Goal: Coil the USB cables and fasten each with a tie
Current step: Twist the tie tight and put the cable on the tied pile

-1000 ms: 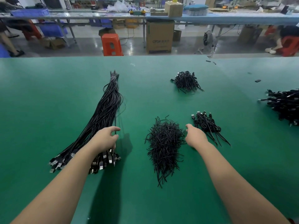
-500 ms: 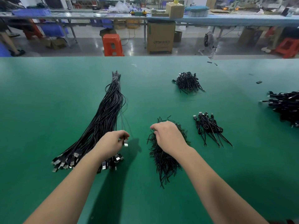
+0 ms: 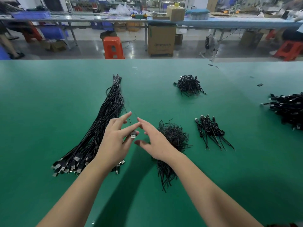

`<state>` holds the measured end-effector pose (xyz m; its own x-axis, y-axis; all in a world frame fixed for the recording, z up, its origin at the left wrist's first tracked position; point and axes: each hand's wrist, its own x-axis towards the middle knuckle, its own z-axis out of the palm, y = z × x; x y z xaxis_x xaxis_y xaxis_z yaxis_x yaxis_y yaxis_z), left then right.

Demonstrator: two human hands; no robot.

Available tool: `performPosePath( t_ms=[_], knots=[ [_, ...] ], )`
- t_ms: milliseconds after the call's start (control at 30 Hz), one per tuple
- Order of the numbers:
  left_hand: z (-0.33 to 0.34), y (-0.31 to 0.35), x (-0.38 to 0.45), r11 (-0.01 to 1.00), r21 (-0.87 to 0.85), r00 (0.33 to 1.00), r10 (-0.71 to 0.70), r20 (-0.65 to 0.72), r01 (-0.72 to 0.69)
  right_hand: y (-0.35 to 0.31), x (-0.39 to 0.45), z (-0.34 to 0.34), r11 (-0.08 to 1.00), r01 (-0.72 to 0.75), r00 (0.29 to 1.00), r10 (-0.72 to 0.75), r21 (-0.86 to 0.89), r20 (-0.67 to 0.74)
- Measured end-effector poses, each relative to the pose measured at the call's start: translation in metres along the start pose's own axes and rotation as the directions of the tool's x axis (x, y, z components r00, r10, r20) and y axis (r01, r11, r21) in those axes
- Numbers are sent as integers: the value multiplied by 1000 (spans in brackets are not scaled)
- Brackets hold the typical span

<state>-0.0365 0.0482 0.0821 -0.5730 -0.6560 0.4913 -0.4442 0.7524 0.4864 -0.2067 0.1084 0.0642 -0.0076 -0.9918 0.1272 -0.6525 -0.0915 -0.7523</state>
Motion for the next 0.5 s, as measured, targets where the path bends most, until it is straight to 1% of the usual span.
performPosePath(
  t_ms=[67, 200, 233, 267, 333, 367, 400, 467, 500],
  knots=[
    [-6, 7, 0, 1000, -6, 1000, 26, -5, -26, -4, 0, 1, 997, 36, 999, -34, 65, -28],
    [-14, 13, -2, 999, -27, 999, 24, -34, -25, -15, 3, 7, 976, 83, 996, -73, 204, -56],
    [-15, 14, -2, 999, -23, 999, 32, -42, -33, -14, 3, 9, 975, 91, 995, -80, 204, -62],
    [-16, 16, -3, 999, -23, 998, 43, -44, -44, -13, 4, 8, 982, 94, 994, -83, 163, -72],
    [-17, 21, -4, 998, -30, 997, 62, -42, -63, -8, 10, 12, 989, 147, 985, -143, 33, -100],
    [-18, 24, -4, 997, -33, 997, 71, -42, -73, -8, 14, 13, 984, 172, 981, -168, 35, -98],
    [-20, 29, -4, 995, -37, 995, 87, -42, -89, -14, 15, 13, 982, 141, 983, -124, 127, -135],
    [-25, 41, -4, 987, -58, 988, 148, -42, -150, -19, 18, 17, 983, 67, 984, -36, 173, -177],
    [-27, 48, -4, 980, -79, 983, 178, -42, -181, -15, 20, 20, 993, 67, 980, -48, 94, -193]
  ],
)
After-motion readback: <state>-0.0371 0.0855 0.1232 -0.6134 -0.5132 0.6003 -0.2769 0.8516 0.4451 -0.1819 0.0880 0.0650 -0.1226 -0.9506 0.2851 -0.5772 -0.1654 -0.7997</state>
